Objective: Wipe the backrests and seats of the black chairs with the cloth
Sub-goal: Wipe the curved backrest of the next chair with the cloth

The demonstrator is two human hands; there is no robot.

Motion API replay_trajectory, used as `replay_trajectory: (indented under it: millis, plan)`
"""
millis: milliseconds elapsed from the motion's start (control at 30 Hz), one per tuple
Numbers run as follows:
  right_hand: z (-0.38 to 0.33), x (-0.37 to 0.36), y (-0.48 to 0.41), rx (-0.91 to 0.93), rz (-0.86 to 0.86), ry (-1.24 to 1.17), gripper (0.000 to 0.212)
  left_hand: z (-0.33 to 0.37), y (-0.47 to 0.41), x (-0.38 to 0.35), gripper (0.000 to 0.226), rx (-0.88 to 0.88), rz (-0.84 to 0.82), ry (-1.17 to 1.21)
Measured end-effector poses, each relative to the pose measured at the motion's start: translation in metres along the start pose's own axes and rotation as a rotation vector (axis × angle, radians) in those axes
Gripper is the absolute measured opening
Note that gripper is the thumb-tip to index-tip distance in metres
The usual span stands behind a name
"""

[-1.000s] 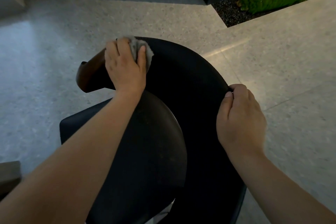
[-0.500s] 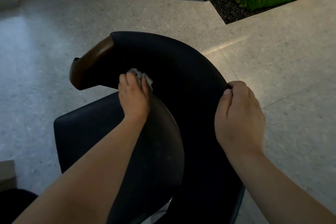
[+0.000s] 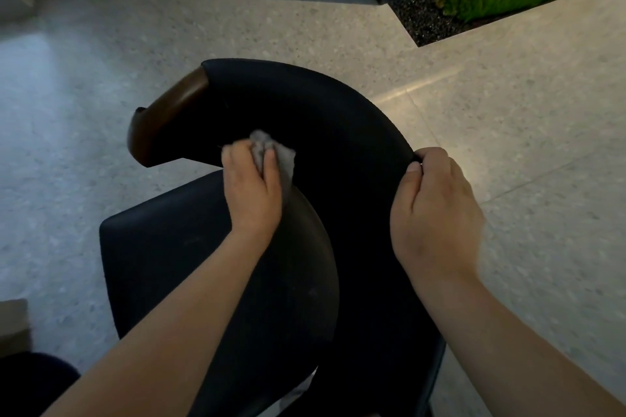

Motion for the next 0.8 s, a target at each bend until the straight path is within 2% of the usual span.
replay_trajectory:
  millis: [100, 200, 300, 500, 600, 667, 733, 767, 800]
  plan:
    - [0.0, 0.0, 0.001, 0.001, -0.014, 0.006, 0.02, 0.054, -0.033, 0.013, 0.028, -0.203, 0.178, -0.001]
    - [-0.001, 0.0, 0.0, 0.001, -0.02, 0.01, 0.021, 0.09, -0.058, -0.004, 0.037, -0.323, 0.156, -0.171]
    - [-0.002, 0.001, 0.0, -0.003, -0.03, 0.008, 0.021, 0.089, -0.061, -0.018, 0.04, -0.335, 0.146, -0.282]
    - [-0.002, 0.001, 0.0, -0.008, -0.028, 0.006, 0.021, 0.058, -0.036, -0.014, 0.028, -0.32, 0.064, -0.165]
    - [-0.002, 0.002, 0.0, -0.011, -0.028, 0.017, 0.022, 0.019, -0.014, -0.017, 0.03, -0.214, -0.111, -0.167]
    - [-0.002, 0.001, 0.0, -0.013, -0.028, 0.023, 0.023, -0.025, 0.006, -0.029, 0.032, 0.011, -0.341, -0.175]
    - [-0.002, 0.0, 0.0, -0.009, -0.029, 0.03, 0.023, -0.063, 0.035, -0.036, 0.049, 0.304, -0.525, -0.148]
    - [-0.001, 0.0, 0.0, -0.007, -0.028, 0.028, 0.024, -0.076, 0.047, -0.034, 0.058, 0.343, -0.596, -0.196]
    - [0.0, -0.001, -0.001, -0.01, -0.027, 0.021, 0.024, -0.083, 0.056, -0.03, 0.054, 0.382, -0.617, -0.203]
Point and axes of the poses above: each hand's wrist, its own y-axis away from the middle knuckle, its own x-axis out of the back of the hand, z = x × y, the point moved 5 cm from there along -y, towards the middle knuckle, and after that the axes turned 8 degrees about z, right-handed, at the moved point
